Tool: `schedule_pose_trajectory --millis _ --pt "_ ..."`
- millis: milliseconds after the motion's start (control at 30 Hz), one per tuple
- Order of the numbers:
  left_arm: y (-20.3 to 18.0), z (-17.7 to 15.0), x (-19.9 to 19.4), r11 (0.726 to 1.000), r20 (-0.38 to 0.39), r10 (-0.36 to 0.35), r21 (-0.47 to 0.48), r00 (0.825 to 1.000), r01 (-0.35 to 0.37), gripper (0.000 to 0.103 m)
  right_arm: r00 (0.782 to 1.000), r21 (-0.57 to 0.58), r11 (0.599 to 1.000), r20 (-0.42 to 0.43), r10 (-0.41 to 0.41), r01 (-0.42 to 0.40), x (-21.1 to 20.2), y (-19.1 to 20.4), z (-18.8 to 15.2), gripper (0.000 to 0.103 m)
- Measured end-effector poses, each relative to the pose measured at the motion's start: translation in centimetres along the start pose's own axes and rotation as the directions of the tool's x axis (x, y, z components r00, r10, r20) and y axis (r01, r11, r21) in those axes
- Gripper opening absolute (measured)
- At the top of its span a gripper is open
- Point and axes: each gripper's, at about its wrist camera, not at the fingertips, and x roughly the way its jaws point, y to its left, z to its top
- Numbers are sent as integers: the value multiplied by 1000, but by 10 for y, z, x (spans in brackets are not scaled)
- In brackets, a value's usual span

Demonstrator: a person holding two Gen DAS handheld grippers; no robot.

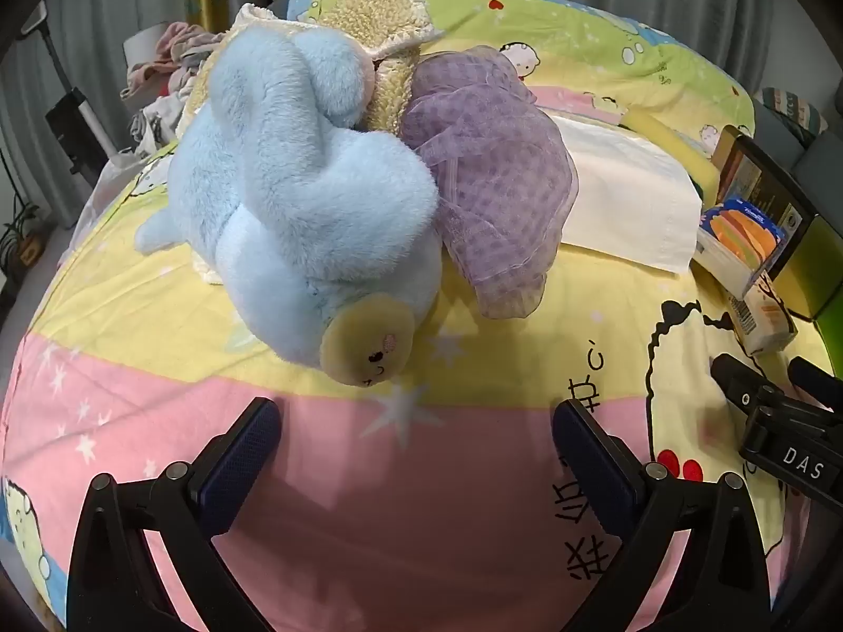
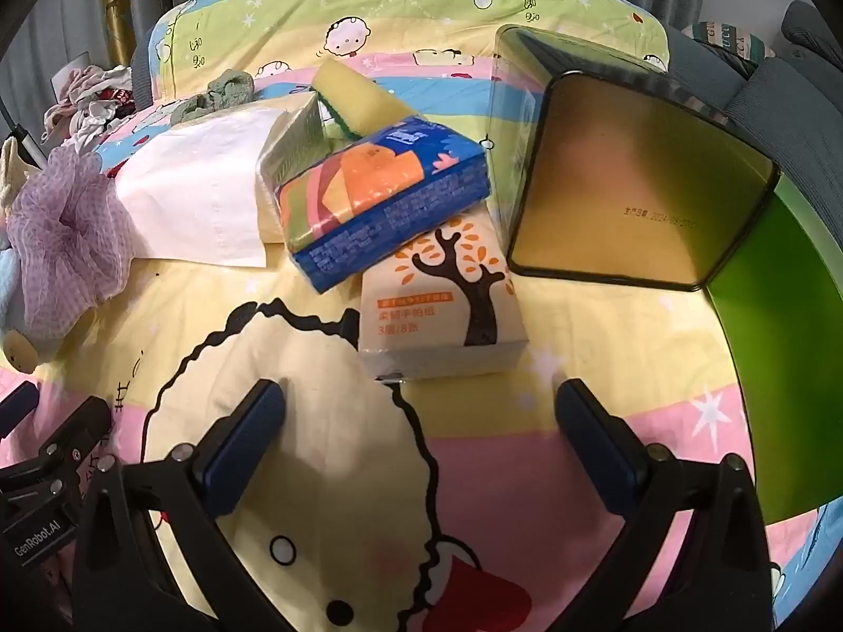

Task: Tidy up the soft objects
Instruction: 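Move the right tool toward the light-blue plush elephant on the towel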

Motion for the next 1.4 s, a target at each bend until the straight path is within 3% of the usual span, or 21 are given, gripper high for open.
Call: schedule_pose_trajectory --millis 167,433,633,767,933,1133,1267,1400 --pt "4 3 -1 1000 -6 -10 1 1000 10 103 1000 -3 1000 4 -4 4 0 0 -1 102" --pt "25 1 -19 996 -19 -85 -5 996 85 103 1000 13 1000 -4 -25 25 -9 0 -3 102" --pt "42 -3 -44 981 66 -176 -73 982 181 103 989 -10 997 123 -78 79 -51 -2 -6 102" --pt "55 5 -62 978 140 -174 -91 975 187 103 982 17 1000 187 -27 24 -77 -9 -6 102" --pt "70 7 -66 970 148 -180 -139 972 200 103 973 28 999 227 -38 32 -88 -3 0 101" --pt "83 10 -78 957 188 -204 -168 961 235 101 974 39 997 217 61 -71 -95 2 0 87" --pt "92 12 -78 958 172 -188 -184 967 219 90 969 35 991 213 122 -132 -101 7 -4 80" --pt "108 13 -76 945 154 -187 -240 970 220 73 943 25 958 186 275 -284 -109 22 4 79"
